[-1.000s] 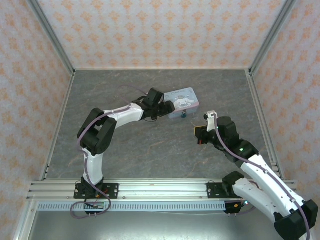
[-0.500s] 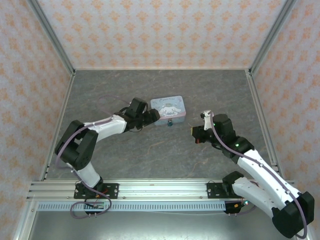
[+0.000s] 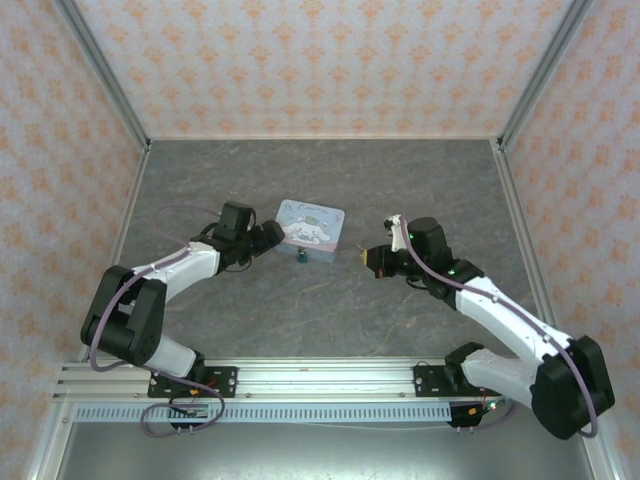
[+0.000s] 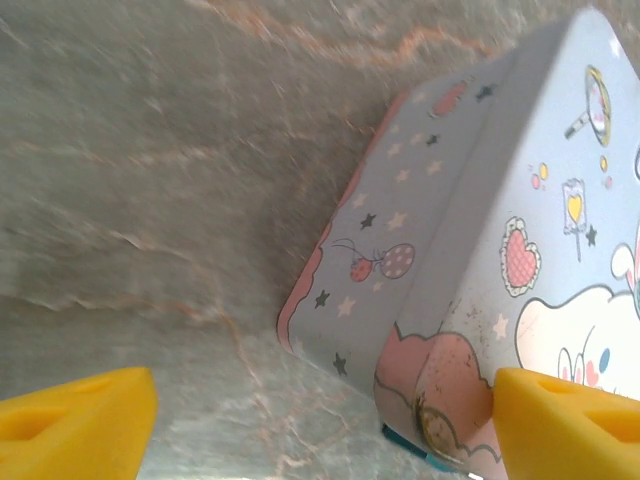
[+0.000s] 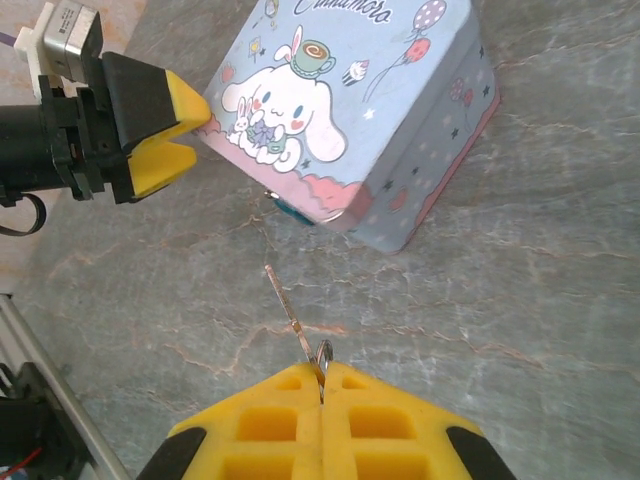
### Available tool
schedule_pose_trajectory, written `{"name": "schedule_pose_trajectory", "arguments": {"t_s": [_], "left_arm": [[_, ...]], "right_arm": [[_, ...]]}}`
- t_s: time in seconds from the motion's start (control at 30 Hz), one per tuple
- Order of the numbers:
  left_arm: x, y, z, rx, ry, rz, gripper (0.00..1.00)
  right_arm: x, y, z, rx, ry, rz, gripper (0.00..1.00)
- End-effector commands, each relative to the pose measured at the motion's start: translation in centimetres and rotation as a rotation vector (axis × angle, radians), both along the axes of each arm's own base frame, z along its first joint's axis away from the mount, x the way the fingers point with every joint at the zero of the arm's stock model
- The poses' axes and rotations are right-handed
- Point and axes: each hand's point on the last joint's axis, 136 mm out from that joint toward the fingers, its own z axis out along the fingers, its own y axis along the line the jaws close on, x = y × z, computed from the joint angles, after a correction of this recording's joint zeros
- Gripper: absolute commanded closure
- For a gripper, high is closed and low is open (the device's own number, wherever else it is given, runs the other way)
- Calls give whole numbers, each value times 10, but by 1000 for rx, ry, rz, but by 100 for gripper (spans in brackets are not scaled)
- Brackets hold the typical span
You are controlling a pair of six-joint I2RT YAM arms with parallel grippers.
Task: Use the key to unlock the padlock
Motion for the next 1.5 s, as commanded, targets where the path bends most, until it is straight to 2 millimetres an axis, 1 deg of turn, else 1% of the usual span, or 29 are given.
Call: {"name": "schedule_pose_trajectory", "arguments": {"t_s": [0.0,0.07,0.1,0.2,0.33,0.4,0.47,0.53,0.6,0.67,0.73,0.87,0.97,1.1,1.2,1.3,1.47], "left_arm": [[-29,28,-31,109,151,-12,14],[-21,24,-14,101,88,-45,14],[-19,22,-6,98,54,-57,14],[-17,20,20,95,-55,-90,12],[-26,13,49,61,-197,-153,11],[-33,6,59,41,-270,-198,11],[-42,0,63,31,-324,-237,11],[-51,-7,63,50,-355,-281,11],[-59,-17,59,81,-369,-327,10],[-66,-33,57,109,-405,-409,11],[-70,-44,52,149,-423,-453,10],[-63,-48,44,156,-407,-462,10],[-57,-62,43,114,-430,-502,10],[-50,-76,38,92,-432,-568,15],[-44,-77,32,112,-430,-575,17],[-39,-80,26,125,-425,-590,19],[-30,-79,19,133,-429,-589,22]], "right_arm": [[17,22,29,152,-45,22,100],[24,31,33,192,-37,23,100],[26,35,31,197,-25,26,100],[32,51,29,200,-12,51,100],[42,73,22,209,7,69,100],[51,82,18,225,18,62,100],[59,92,16,235,29,59,100],[67,103,10,232,48,65,100],[74,110,3,225,65,60,100],[81,115,-4,218,80,51,100],[87,118,-13,204,94,45,100],[94,121,-26,165,113,40,100],[94,121,-37,135,134,43,100],[91,115,-56,81,170,31,100],[88,111,-71,53,202,21,100],[85,109,-79,37,222,22,100],[80,105,-85,5,232,27,100]]}}
